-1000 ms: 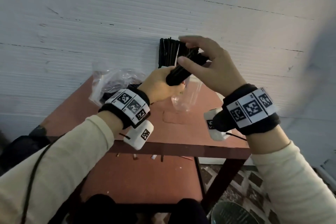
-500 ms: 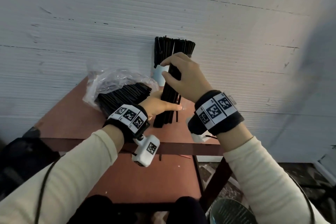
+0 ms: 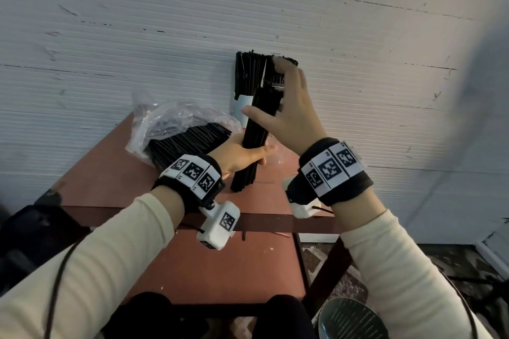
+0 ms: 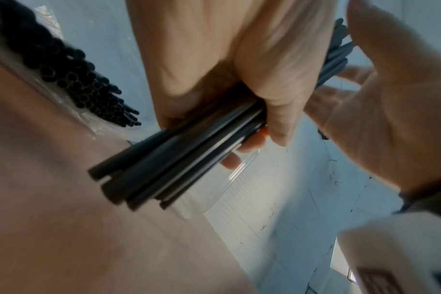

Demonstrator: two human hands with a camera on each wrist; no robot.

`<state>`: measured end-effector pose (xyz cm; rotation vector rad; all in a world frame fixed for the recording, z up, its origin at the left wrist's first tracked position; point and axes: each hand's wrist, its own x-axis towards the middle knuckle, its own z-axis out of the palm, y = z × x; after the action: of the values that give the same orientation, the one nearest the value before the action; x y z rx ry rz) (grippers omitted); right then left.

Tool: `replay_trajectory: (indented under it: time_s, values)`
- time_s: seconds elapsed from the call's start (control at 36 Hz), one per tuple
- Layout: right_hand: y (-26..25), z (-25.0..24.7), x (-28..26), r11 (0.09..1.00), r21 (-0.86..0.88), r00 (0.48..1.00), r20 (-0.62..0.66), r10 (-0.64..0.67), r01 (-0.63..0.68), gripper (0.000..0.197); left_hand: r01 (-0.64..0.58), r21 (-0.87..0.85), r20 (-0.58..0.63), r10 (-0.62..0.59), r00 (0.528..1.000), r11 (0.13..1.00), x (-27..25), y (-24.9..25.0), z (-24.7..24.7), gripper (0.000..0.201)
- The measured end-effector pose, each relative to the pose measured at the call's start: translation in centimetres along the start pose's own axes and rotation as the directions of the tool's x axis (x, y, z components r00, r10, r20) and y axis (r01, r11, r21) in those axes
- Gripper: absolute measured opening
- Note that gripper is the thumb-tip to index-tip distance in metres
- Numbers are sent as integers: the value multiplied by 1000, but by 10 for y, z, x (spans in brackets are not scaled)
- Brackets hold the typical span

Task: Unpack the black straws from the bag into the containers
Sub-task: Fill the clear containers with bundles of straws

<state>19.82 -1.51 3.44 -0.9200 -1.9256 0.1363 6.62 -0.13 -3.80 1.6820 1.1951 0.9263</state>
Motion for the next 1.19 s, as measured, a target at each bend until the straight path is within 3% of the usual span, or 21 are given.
replay_trajectory:
  time_s: [0.06,0.11,0.19,0.28,0.31,0.39,0.47,0.53,0.56,0.64,0.72,0.81,0.92,1.06,1.19]
  values:
    - [-1,-7,-2,991,84,995,18,101,-102,95,-29,17,21,29,999,999,-4,4,-6,30]
    - [-3,-16,-5,980,97,983,84,163,-171,96,-71,60,85,66,994,996,-11,14,-11,28]
    - [-7,-24,-10,974,60,935,298,191,-219,71,-140,93,228,116,967,986,-23,36,-16,21]
    - [-13,-25,-16,944,151,814,558,164,-293,49,-163,142,418,90,904,976,-34,54,-18,20]
    - [-14,-24,-18,950,147,799,584,143,-277,40,-176,158,464,84,882,972,-34,55,-18,21]
    - [-16,-25,-20,956,195,880,463,107,-219,11,-153,53,451,113,885,987,-32,51,-13,22]
    - [-15,-31,-12,947,266,934,348,81,-181,9,-204,11,370,186,910,979,-22,55,-7,15]
    - [-14,-39,1,940,306,969,235,76,-148,5,-262,-2,234,255,938,965,-11,63,-6,17]
    - [-14,-45,10,931,337,983,159,94,-143,7,-282,-7,140,280,950,959,-4,66,-6,28]
    - [-10,-63,38,922,367,979,-108,175,-124,8,-363,-26,-102,358,928,932,22,66,-6,70]
    - [-1,-75,63,916,373,931,-259,257,-149,16,-330,37,-217,330,919,943,49,65,-8,83]
    - [15,-77,83,894,401,897,-294,331,-198,16,-239,83,-242,252,937,968,72,64,-9,96]
    - [37,-72,103,872,391,849,-312,427,-295,13,-104,114,-140,119,983,988,91,64,-7,123]
    - [58,-61,113,871,294,849,-246,468,-394,17,-43,126,-79,53,995,991,94,58,-11,105]
    - [71,-44,112,857,122,865,24,501,-500,22,-71,124,-95,83,992,990,91,52,-13,100]
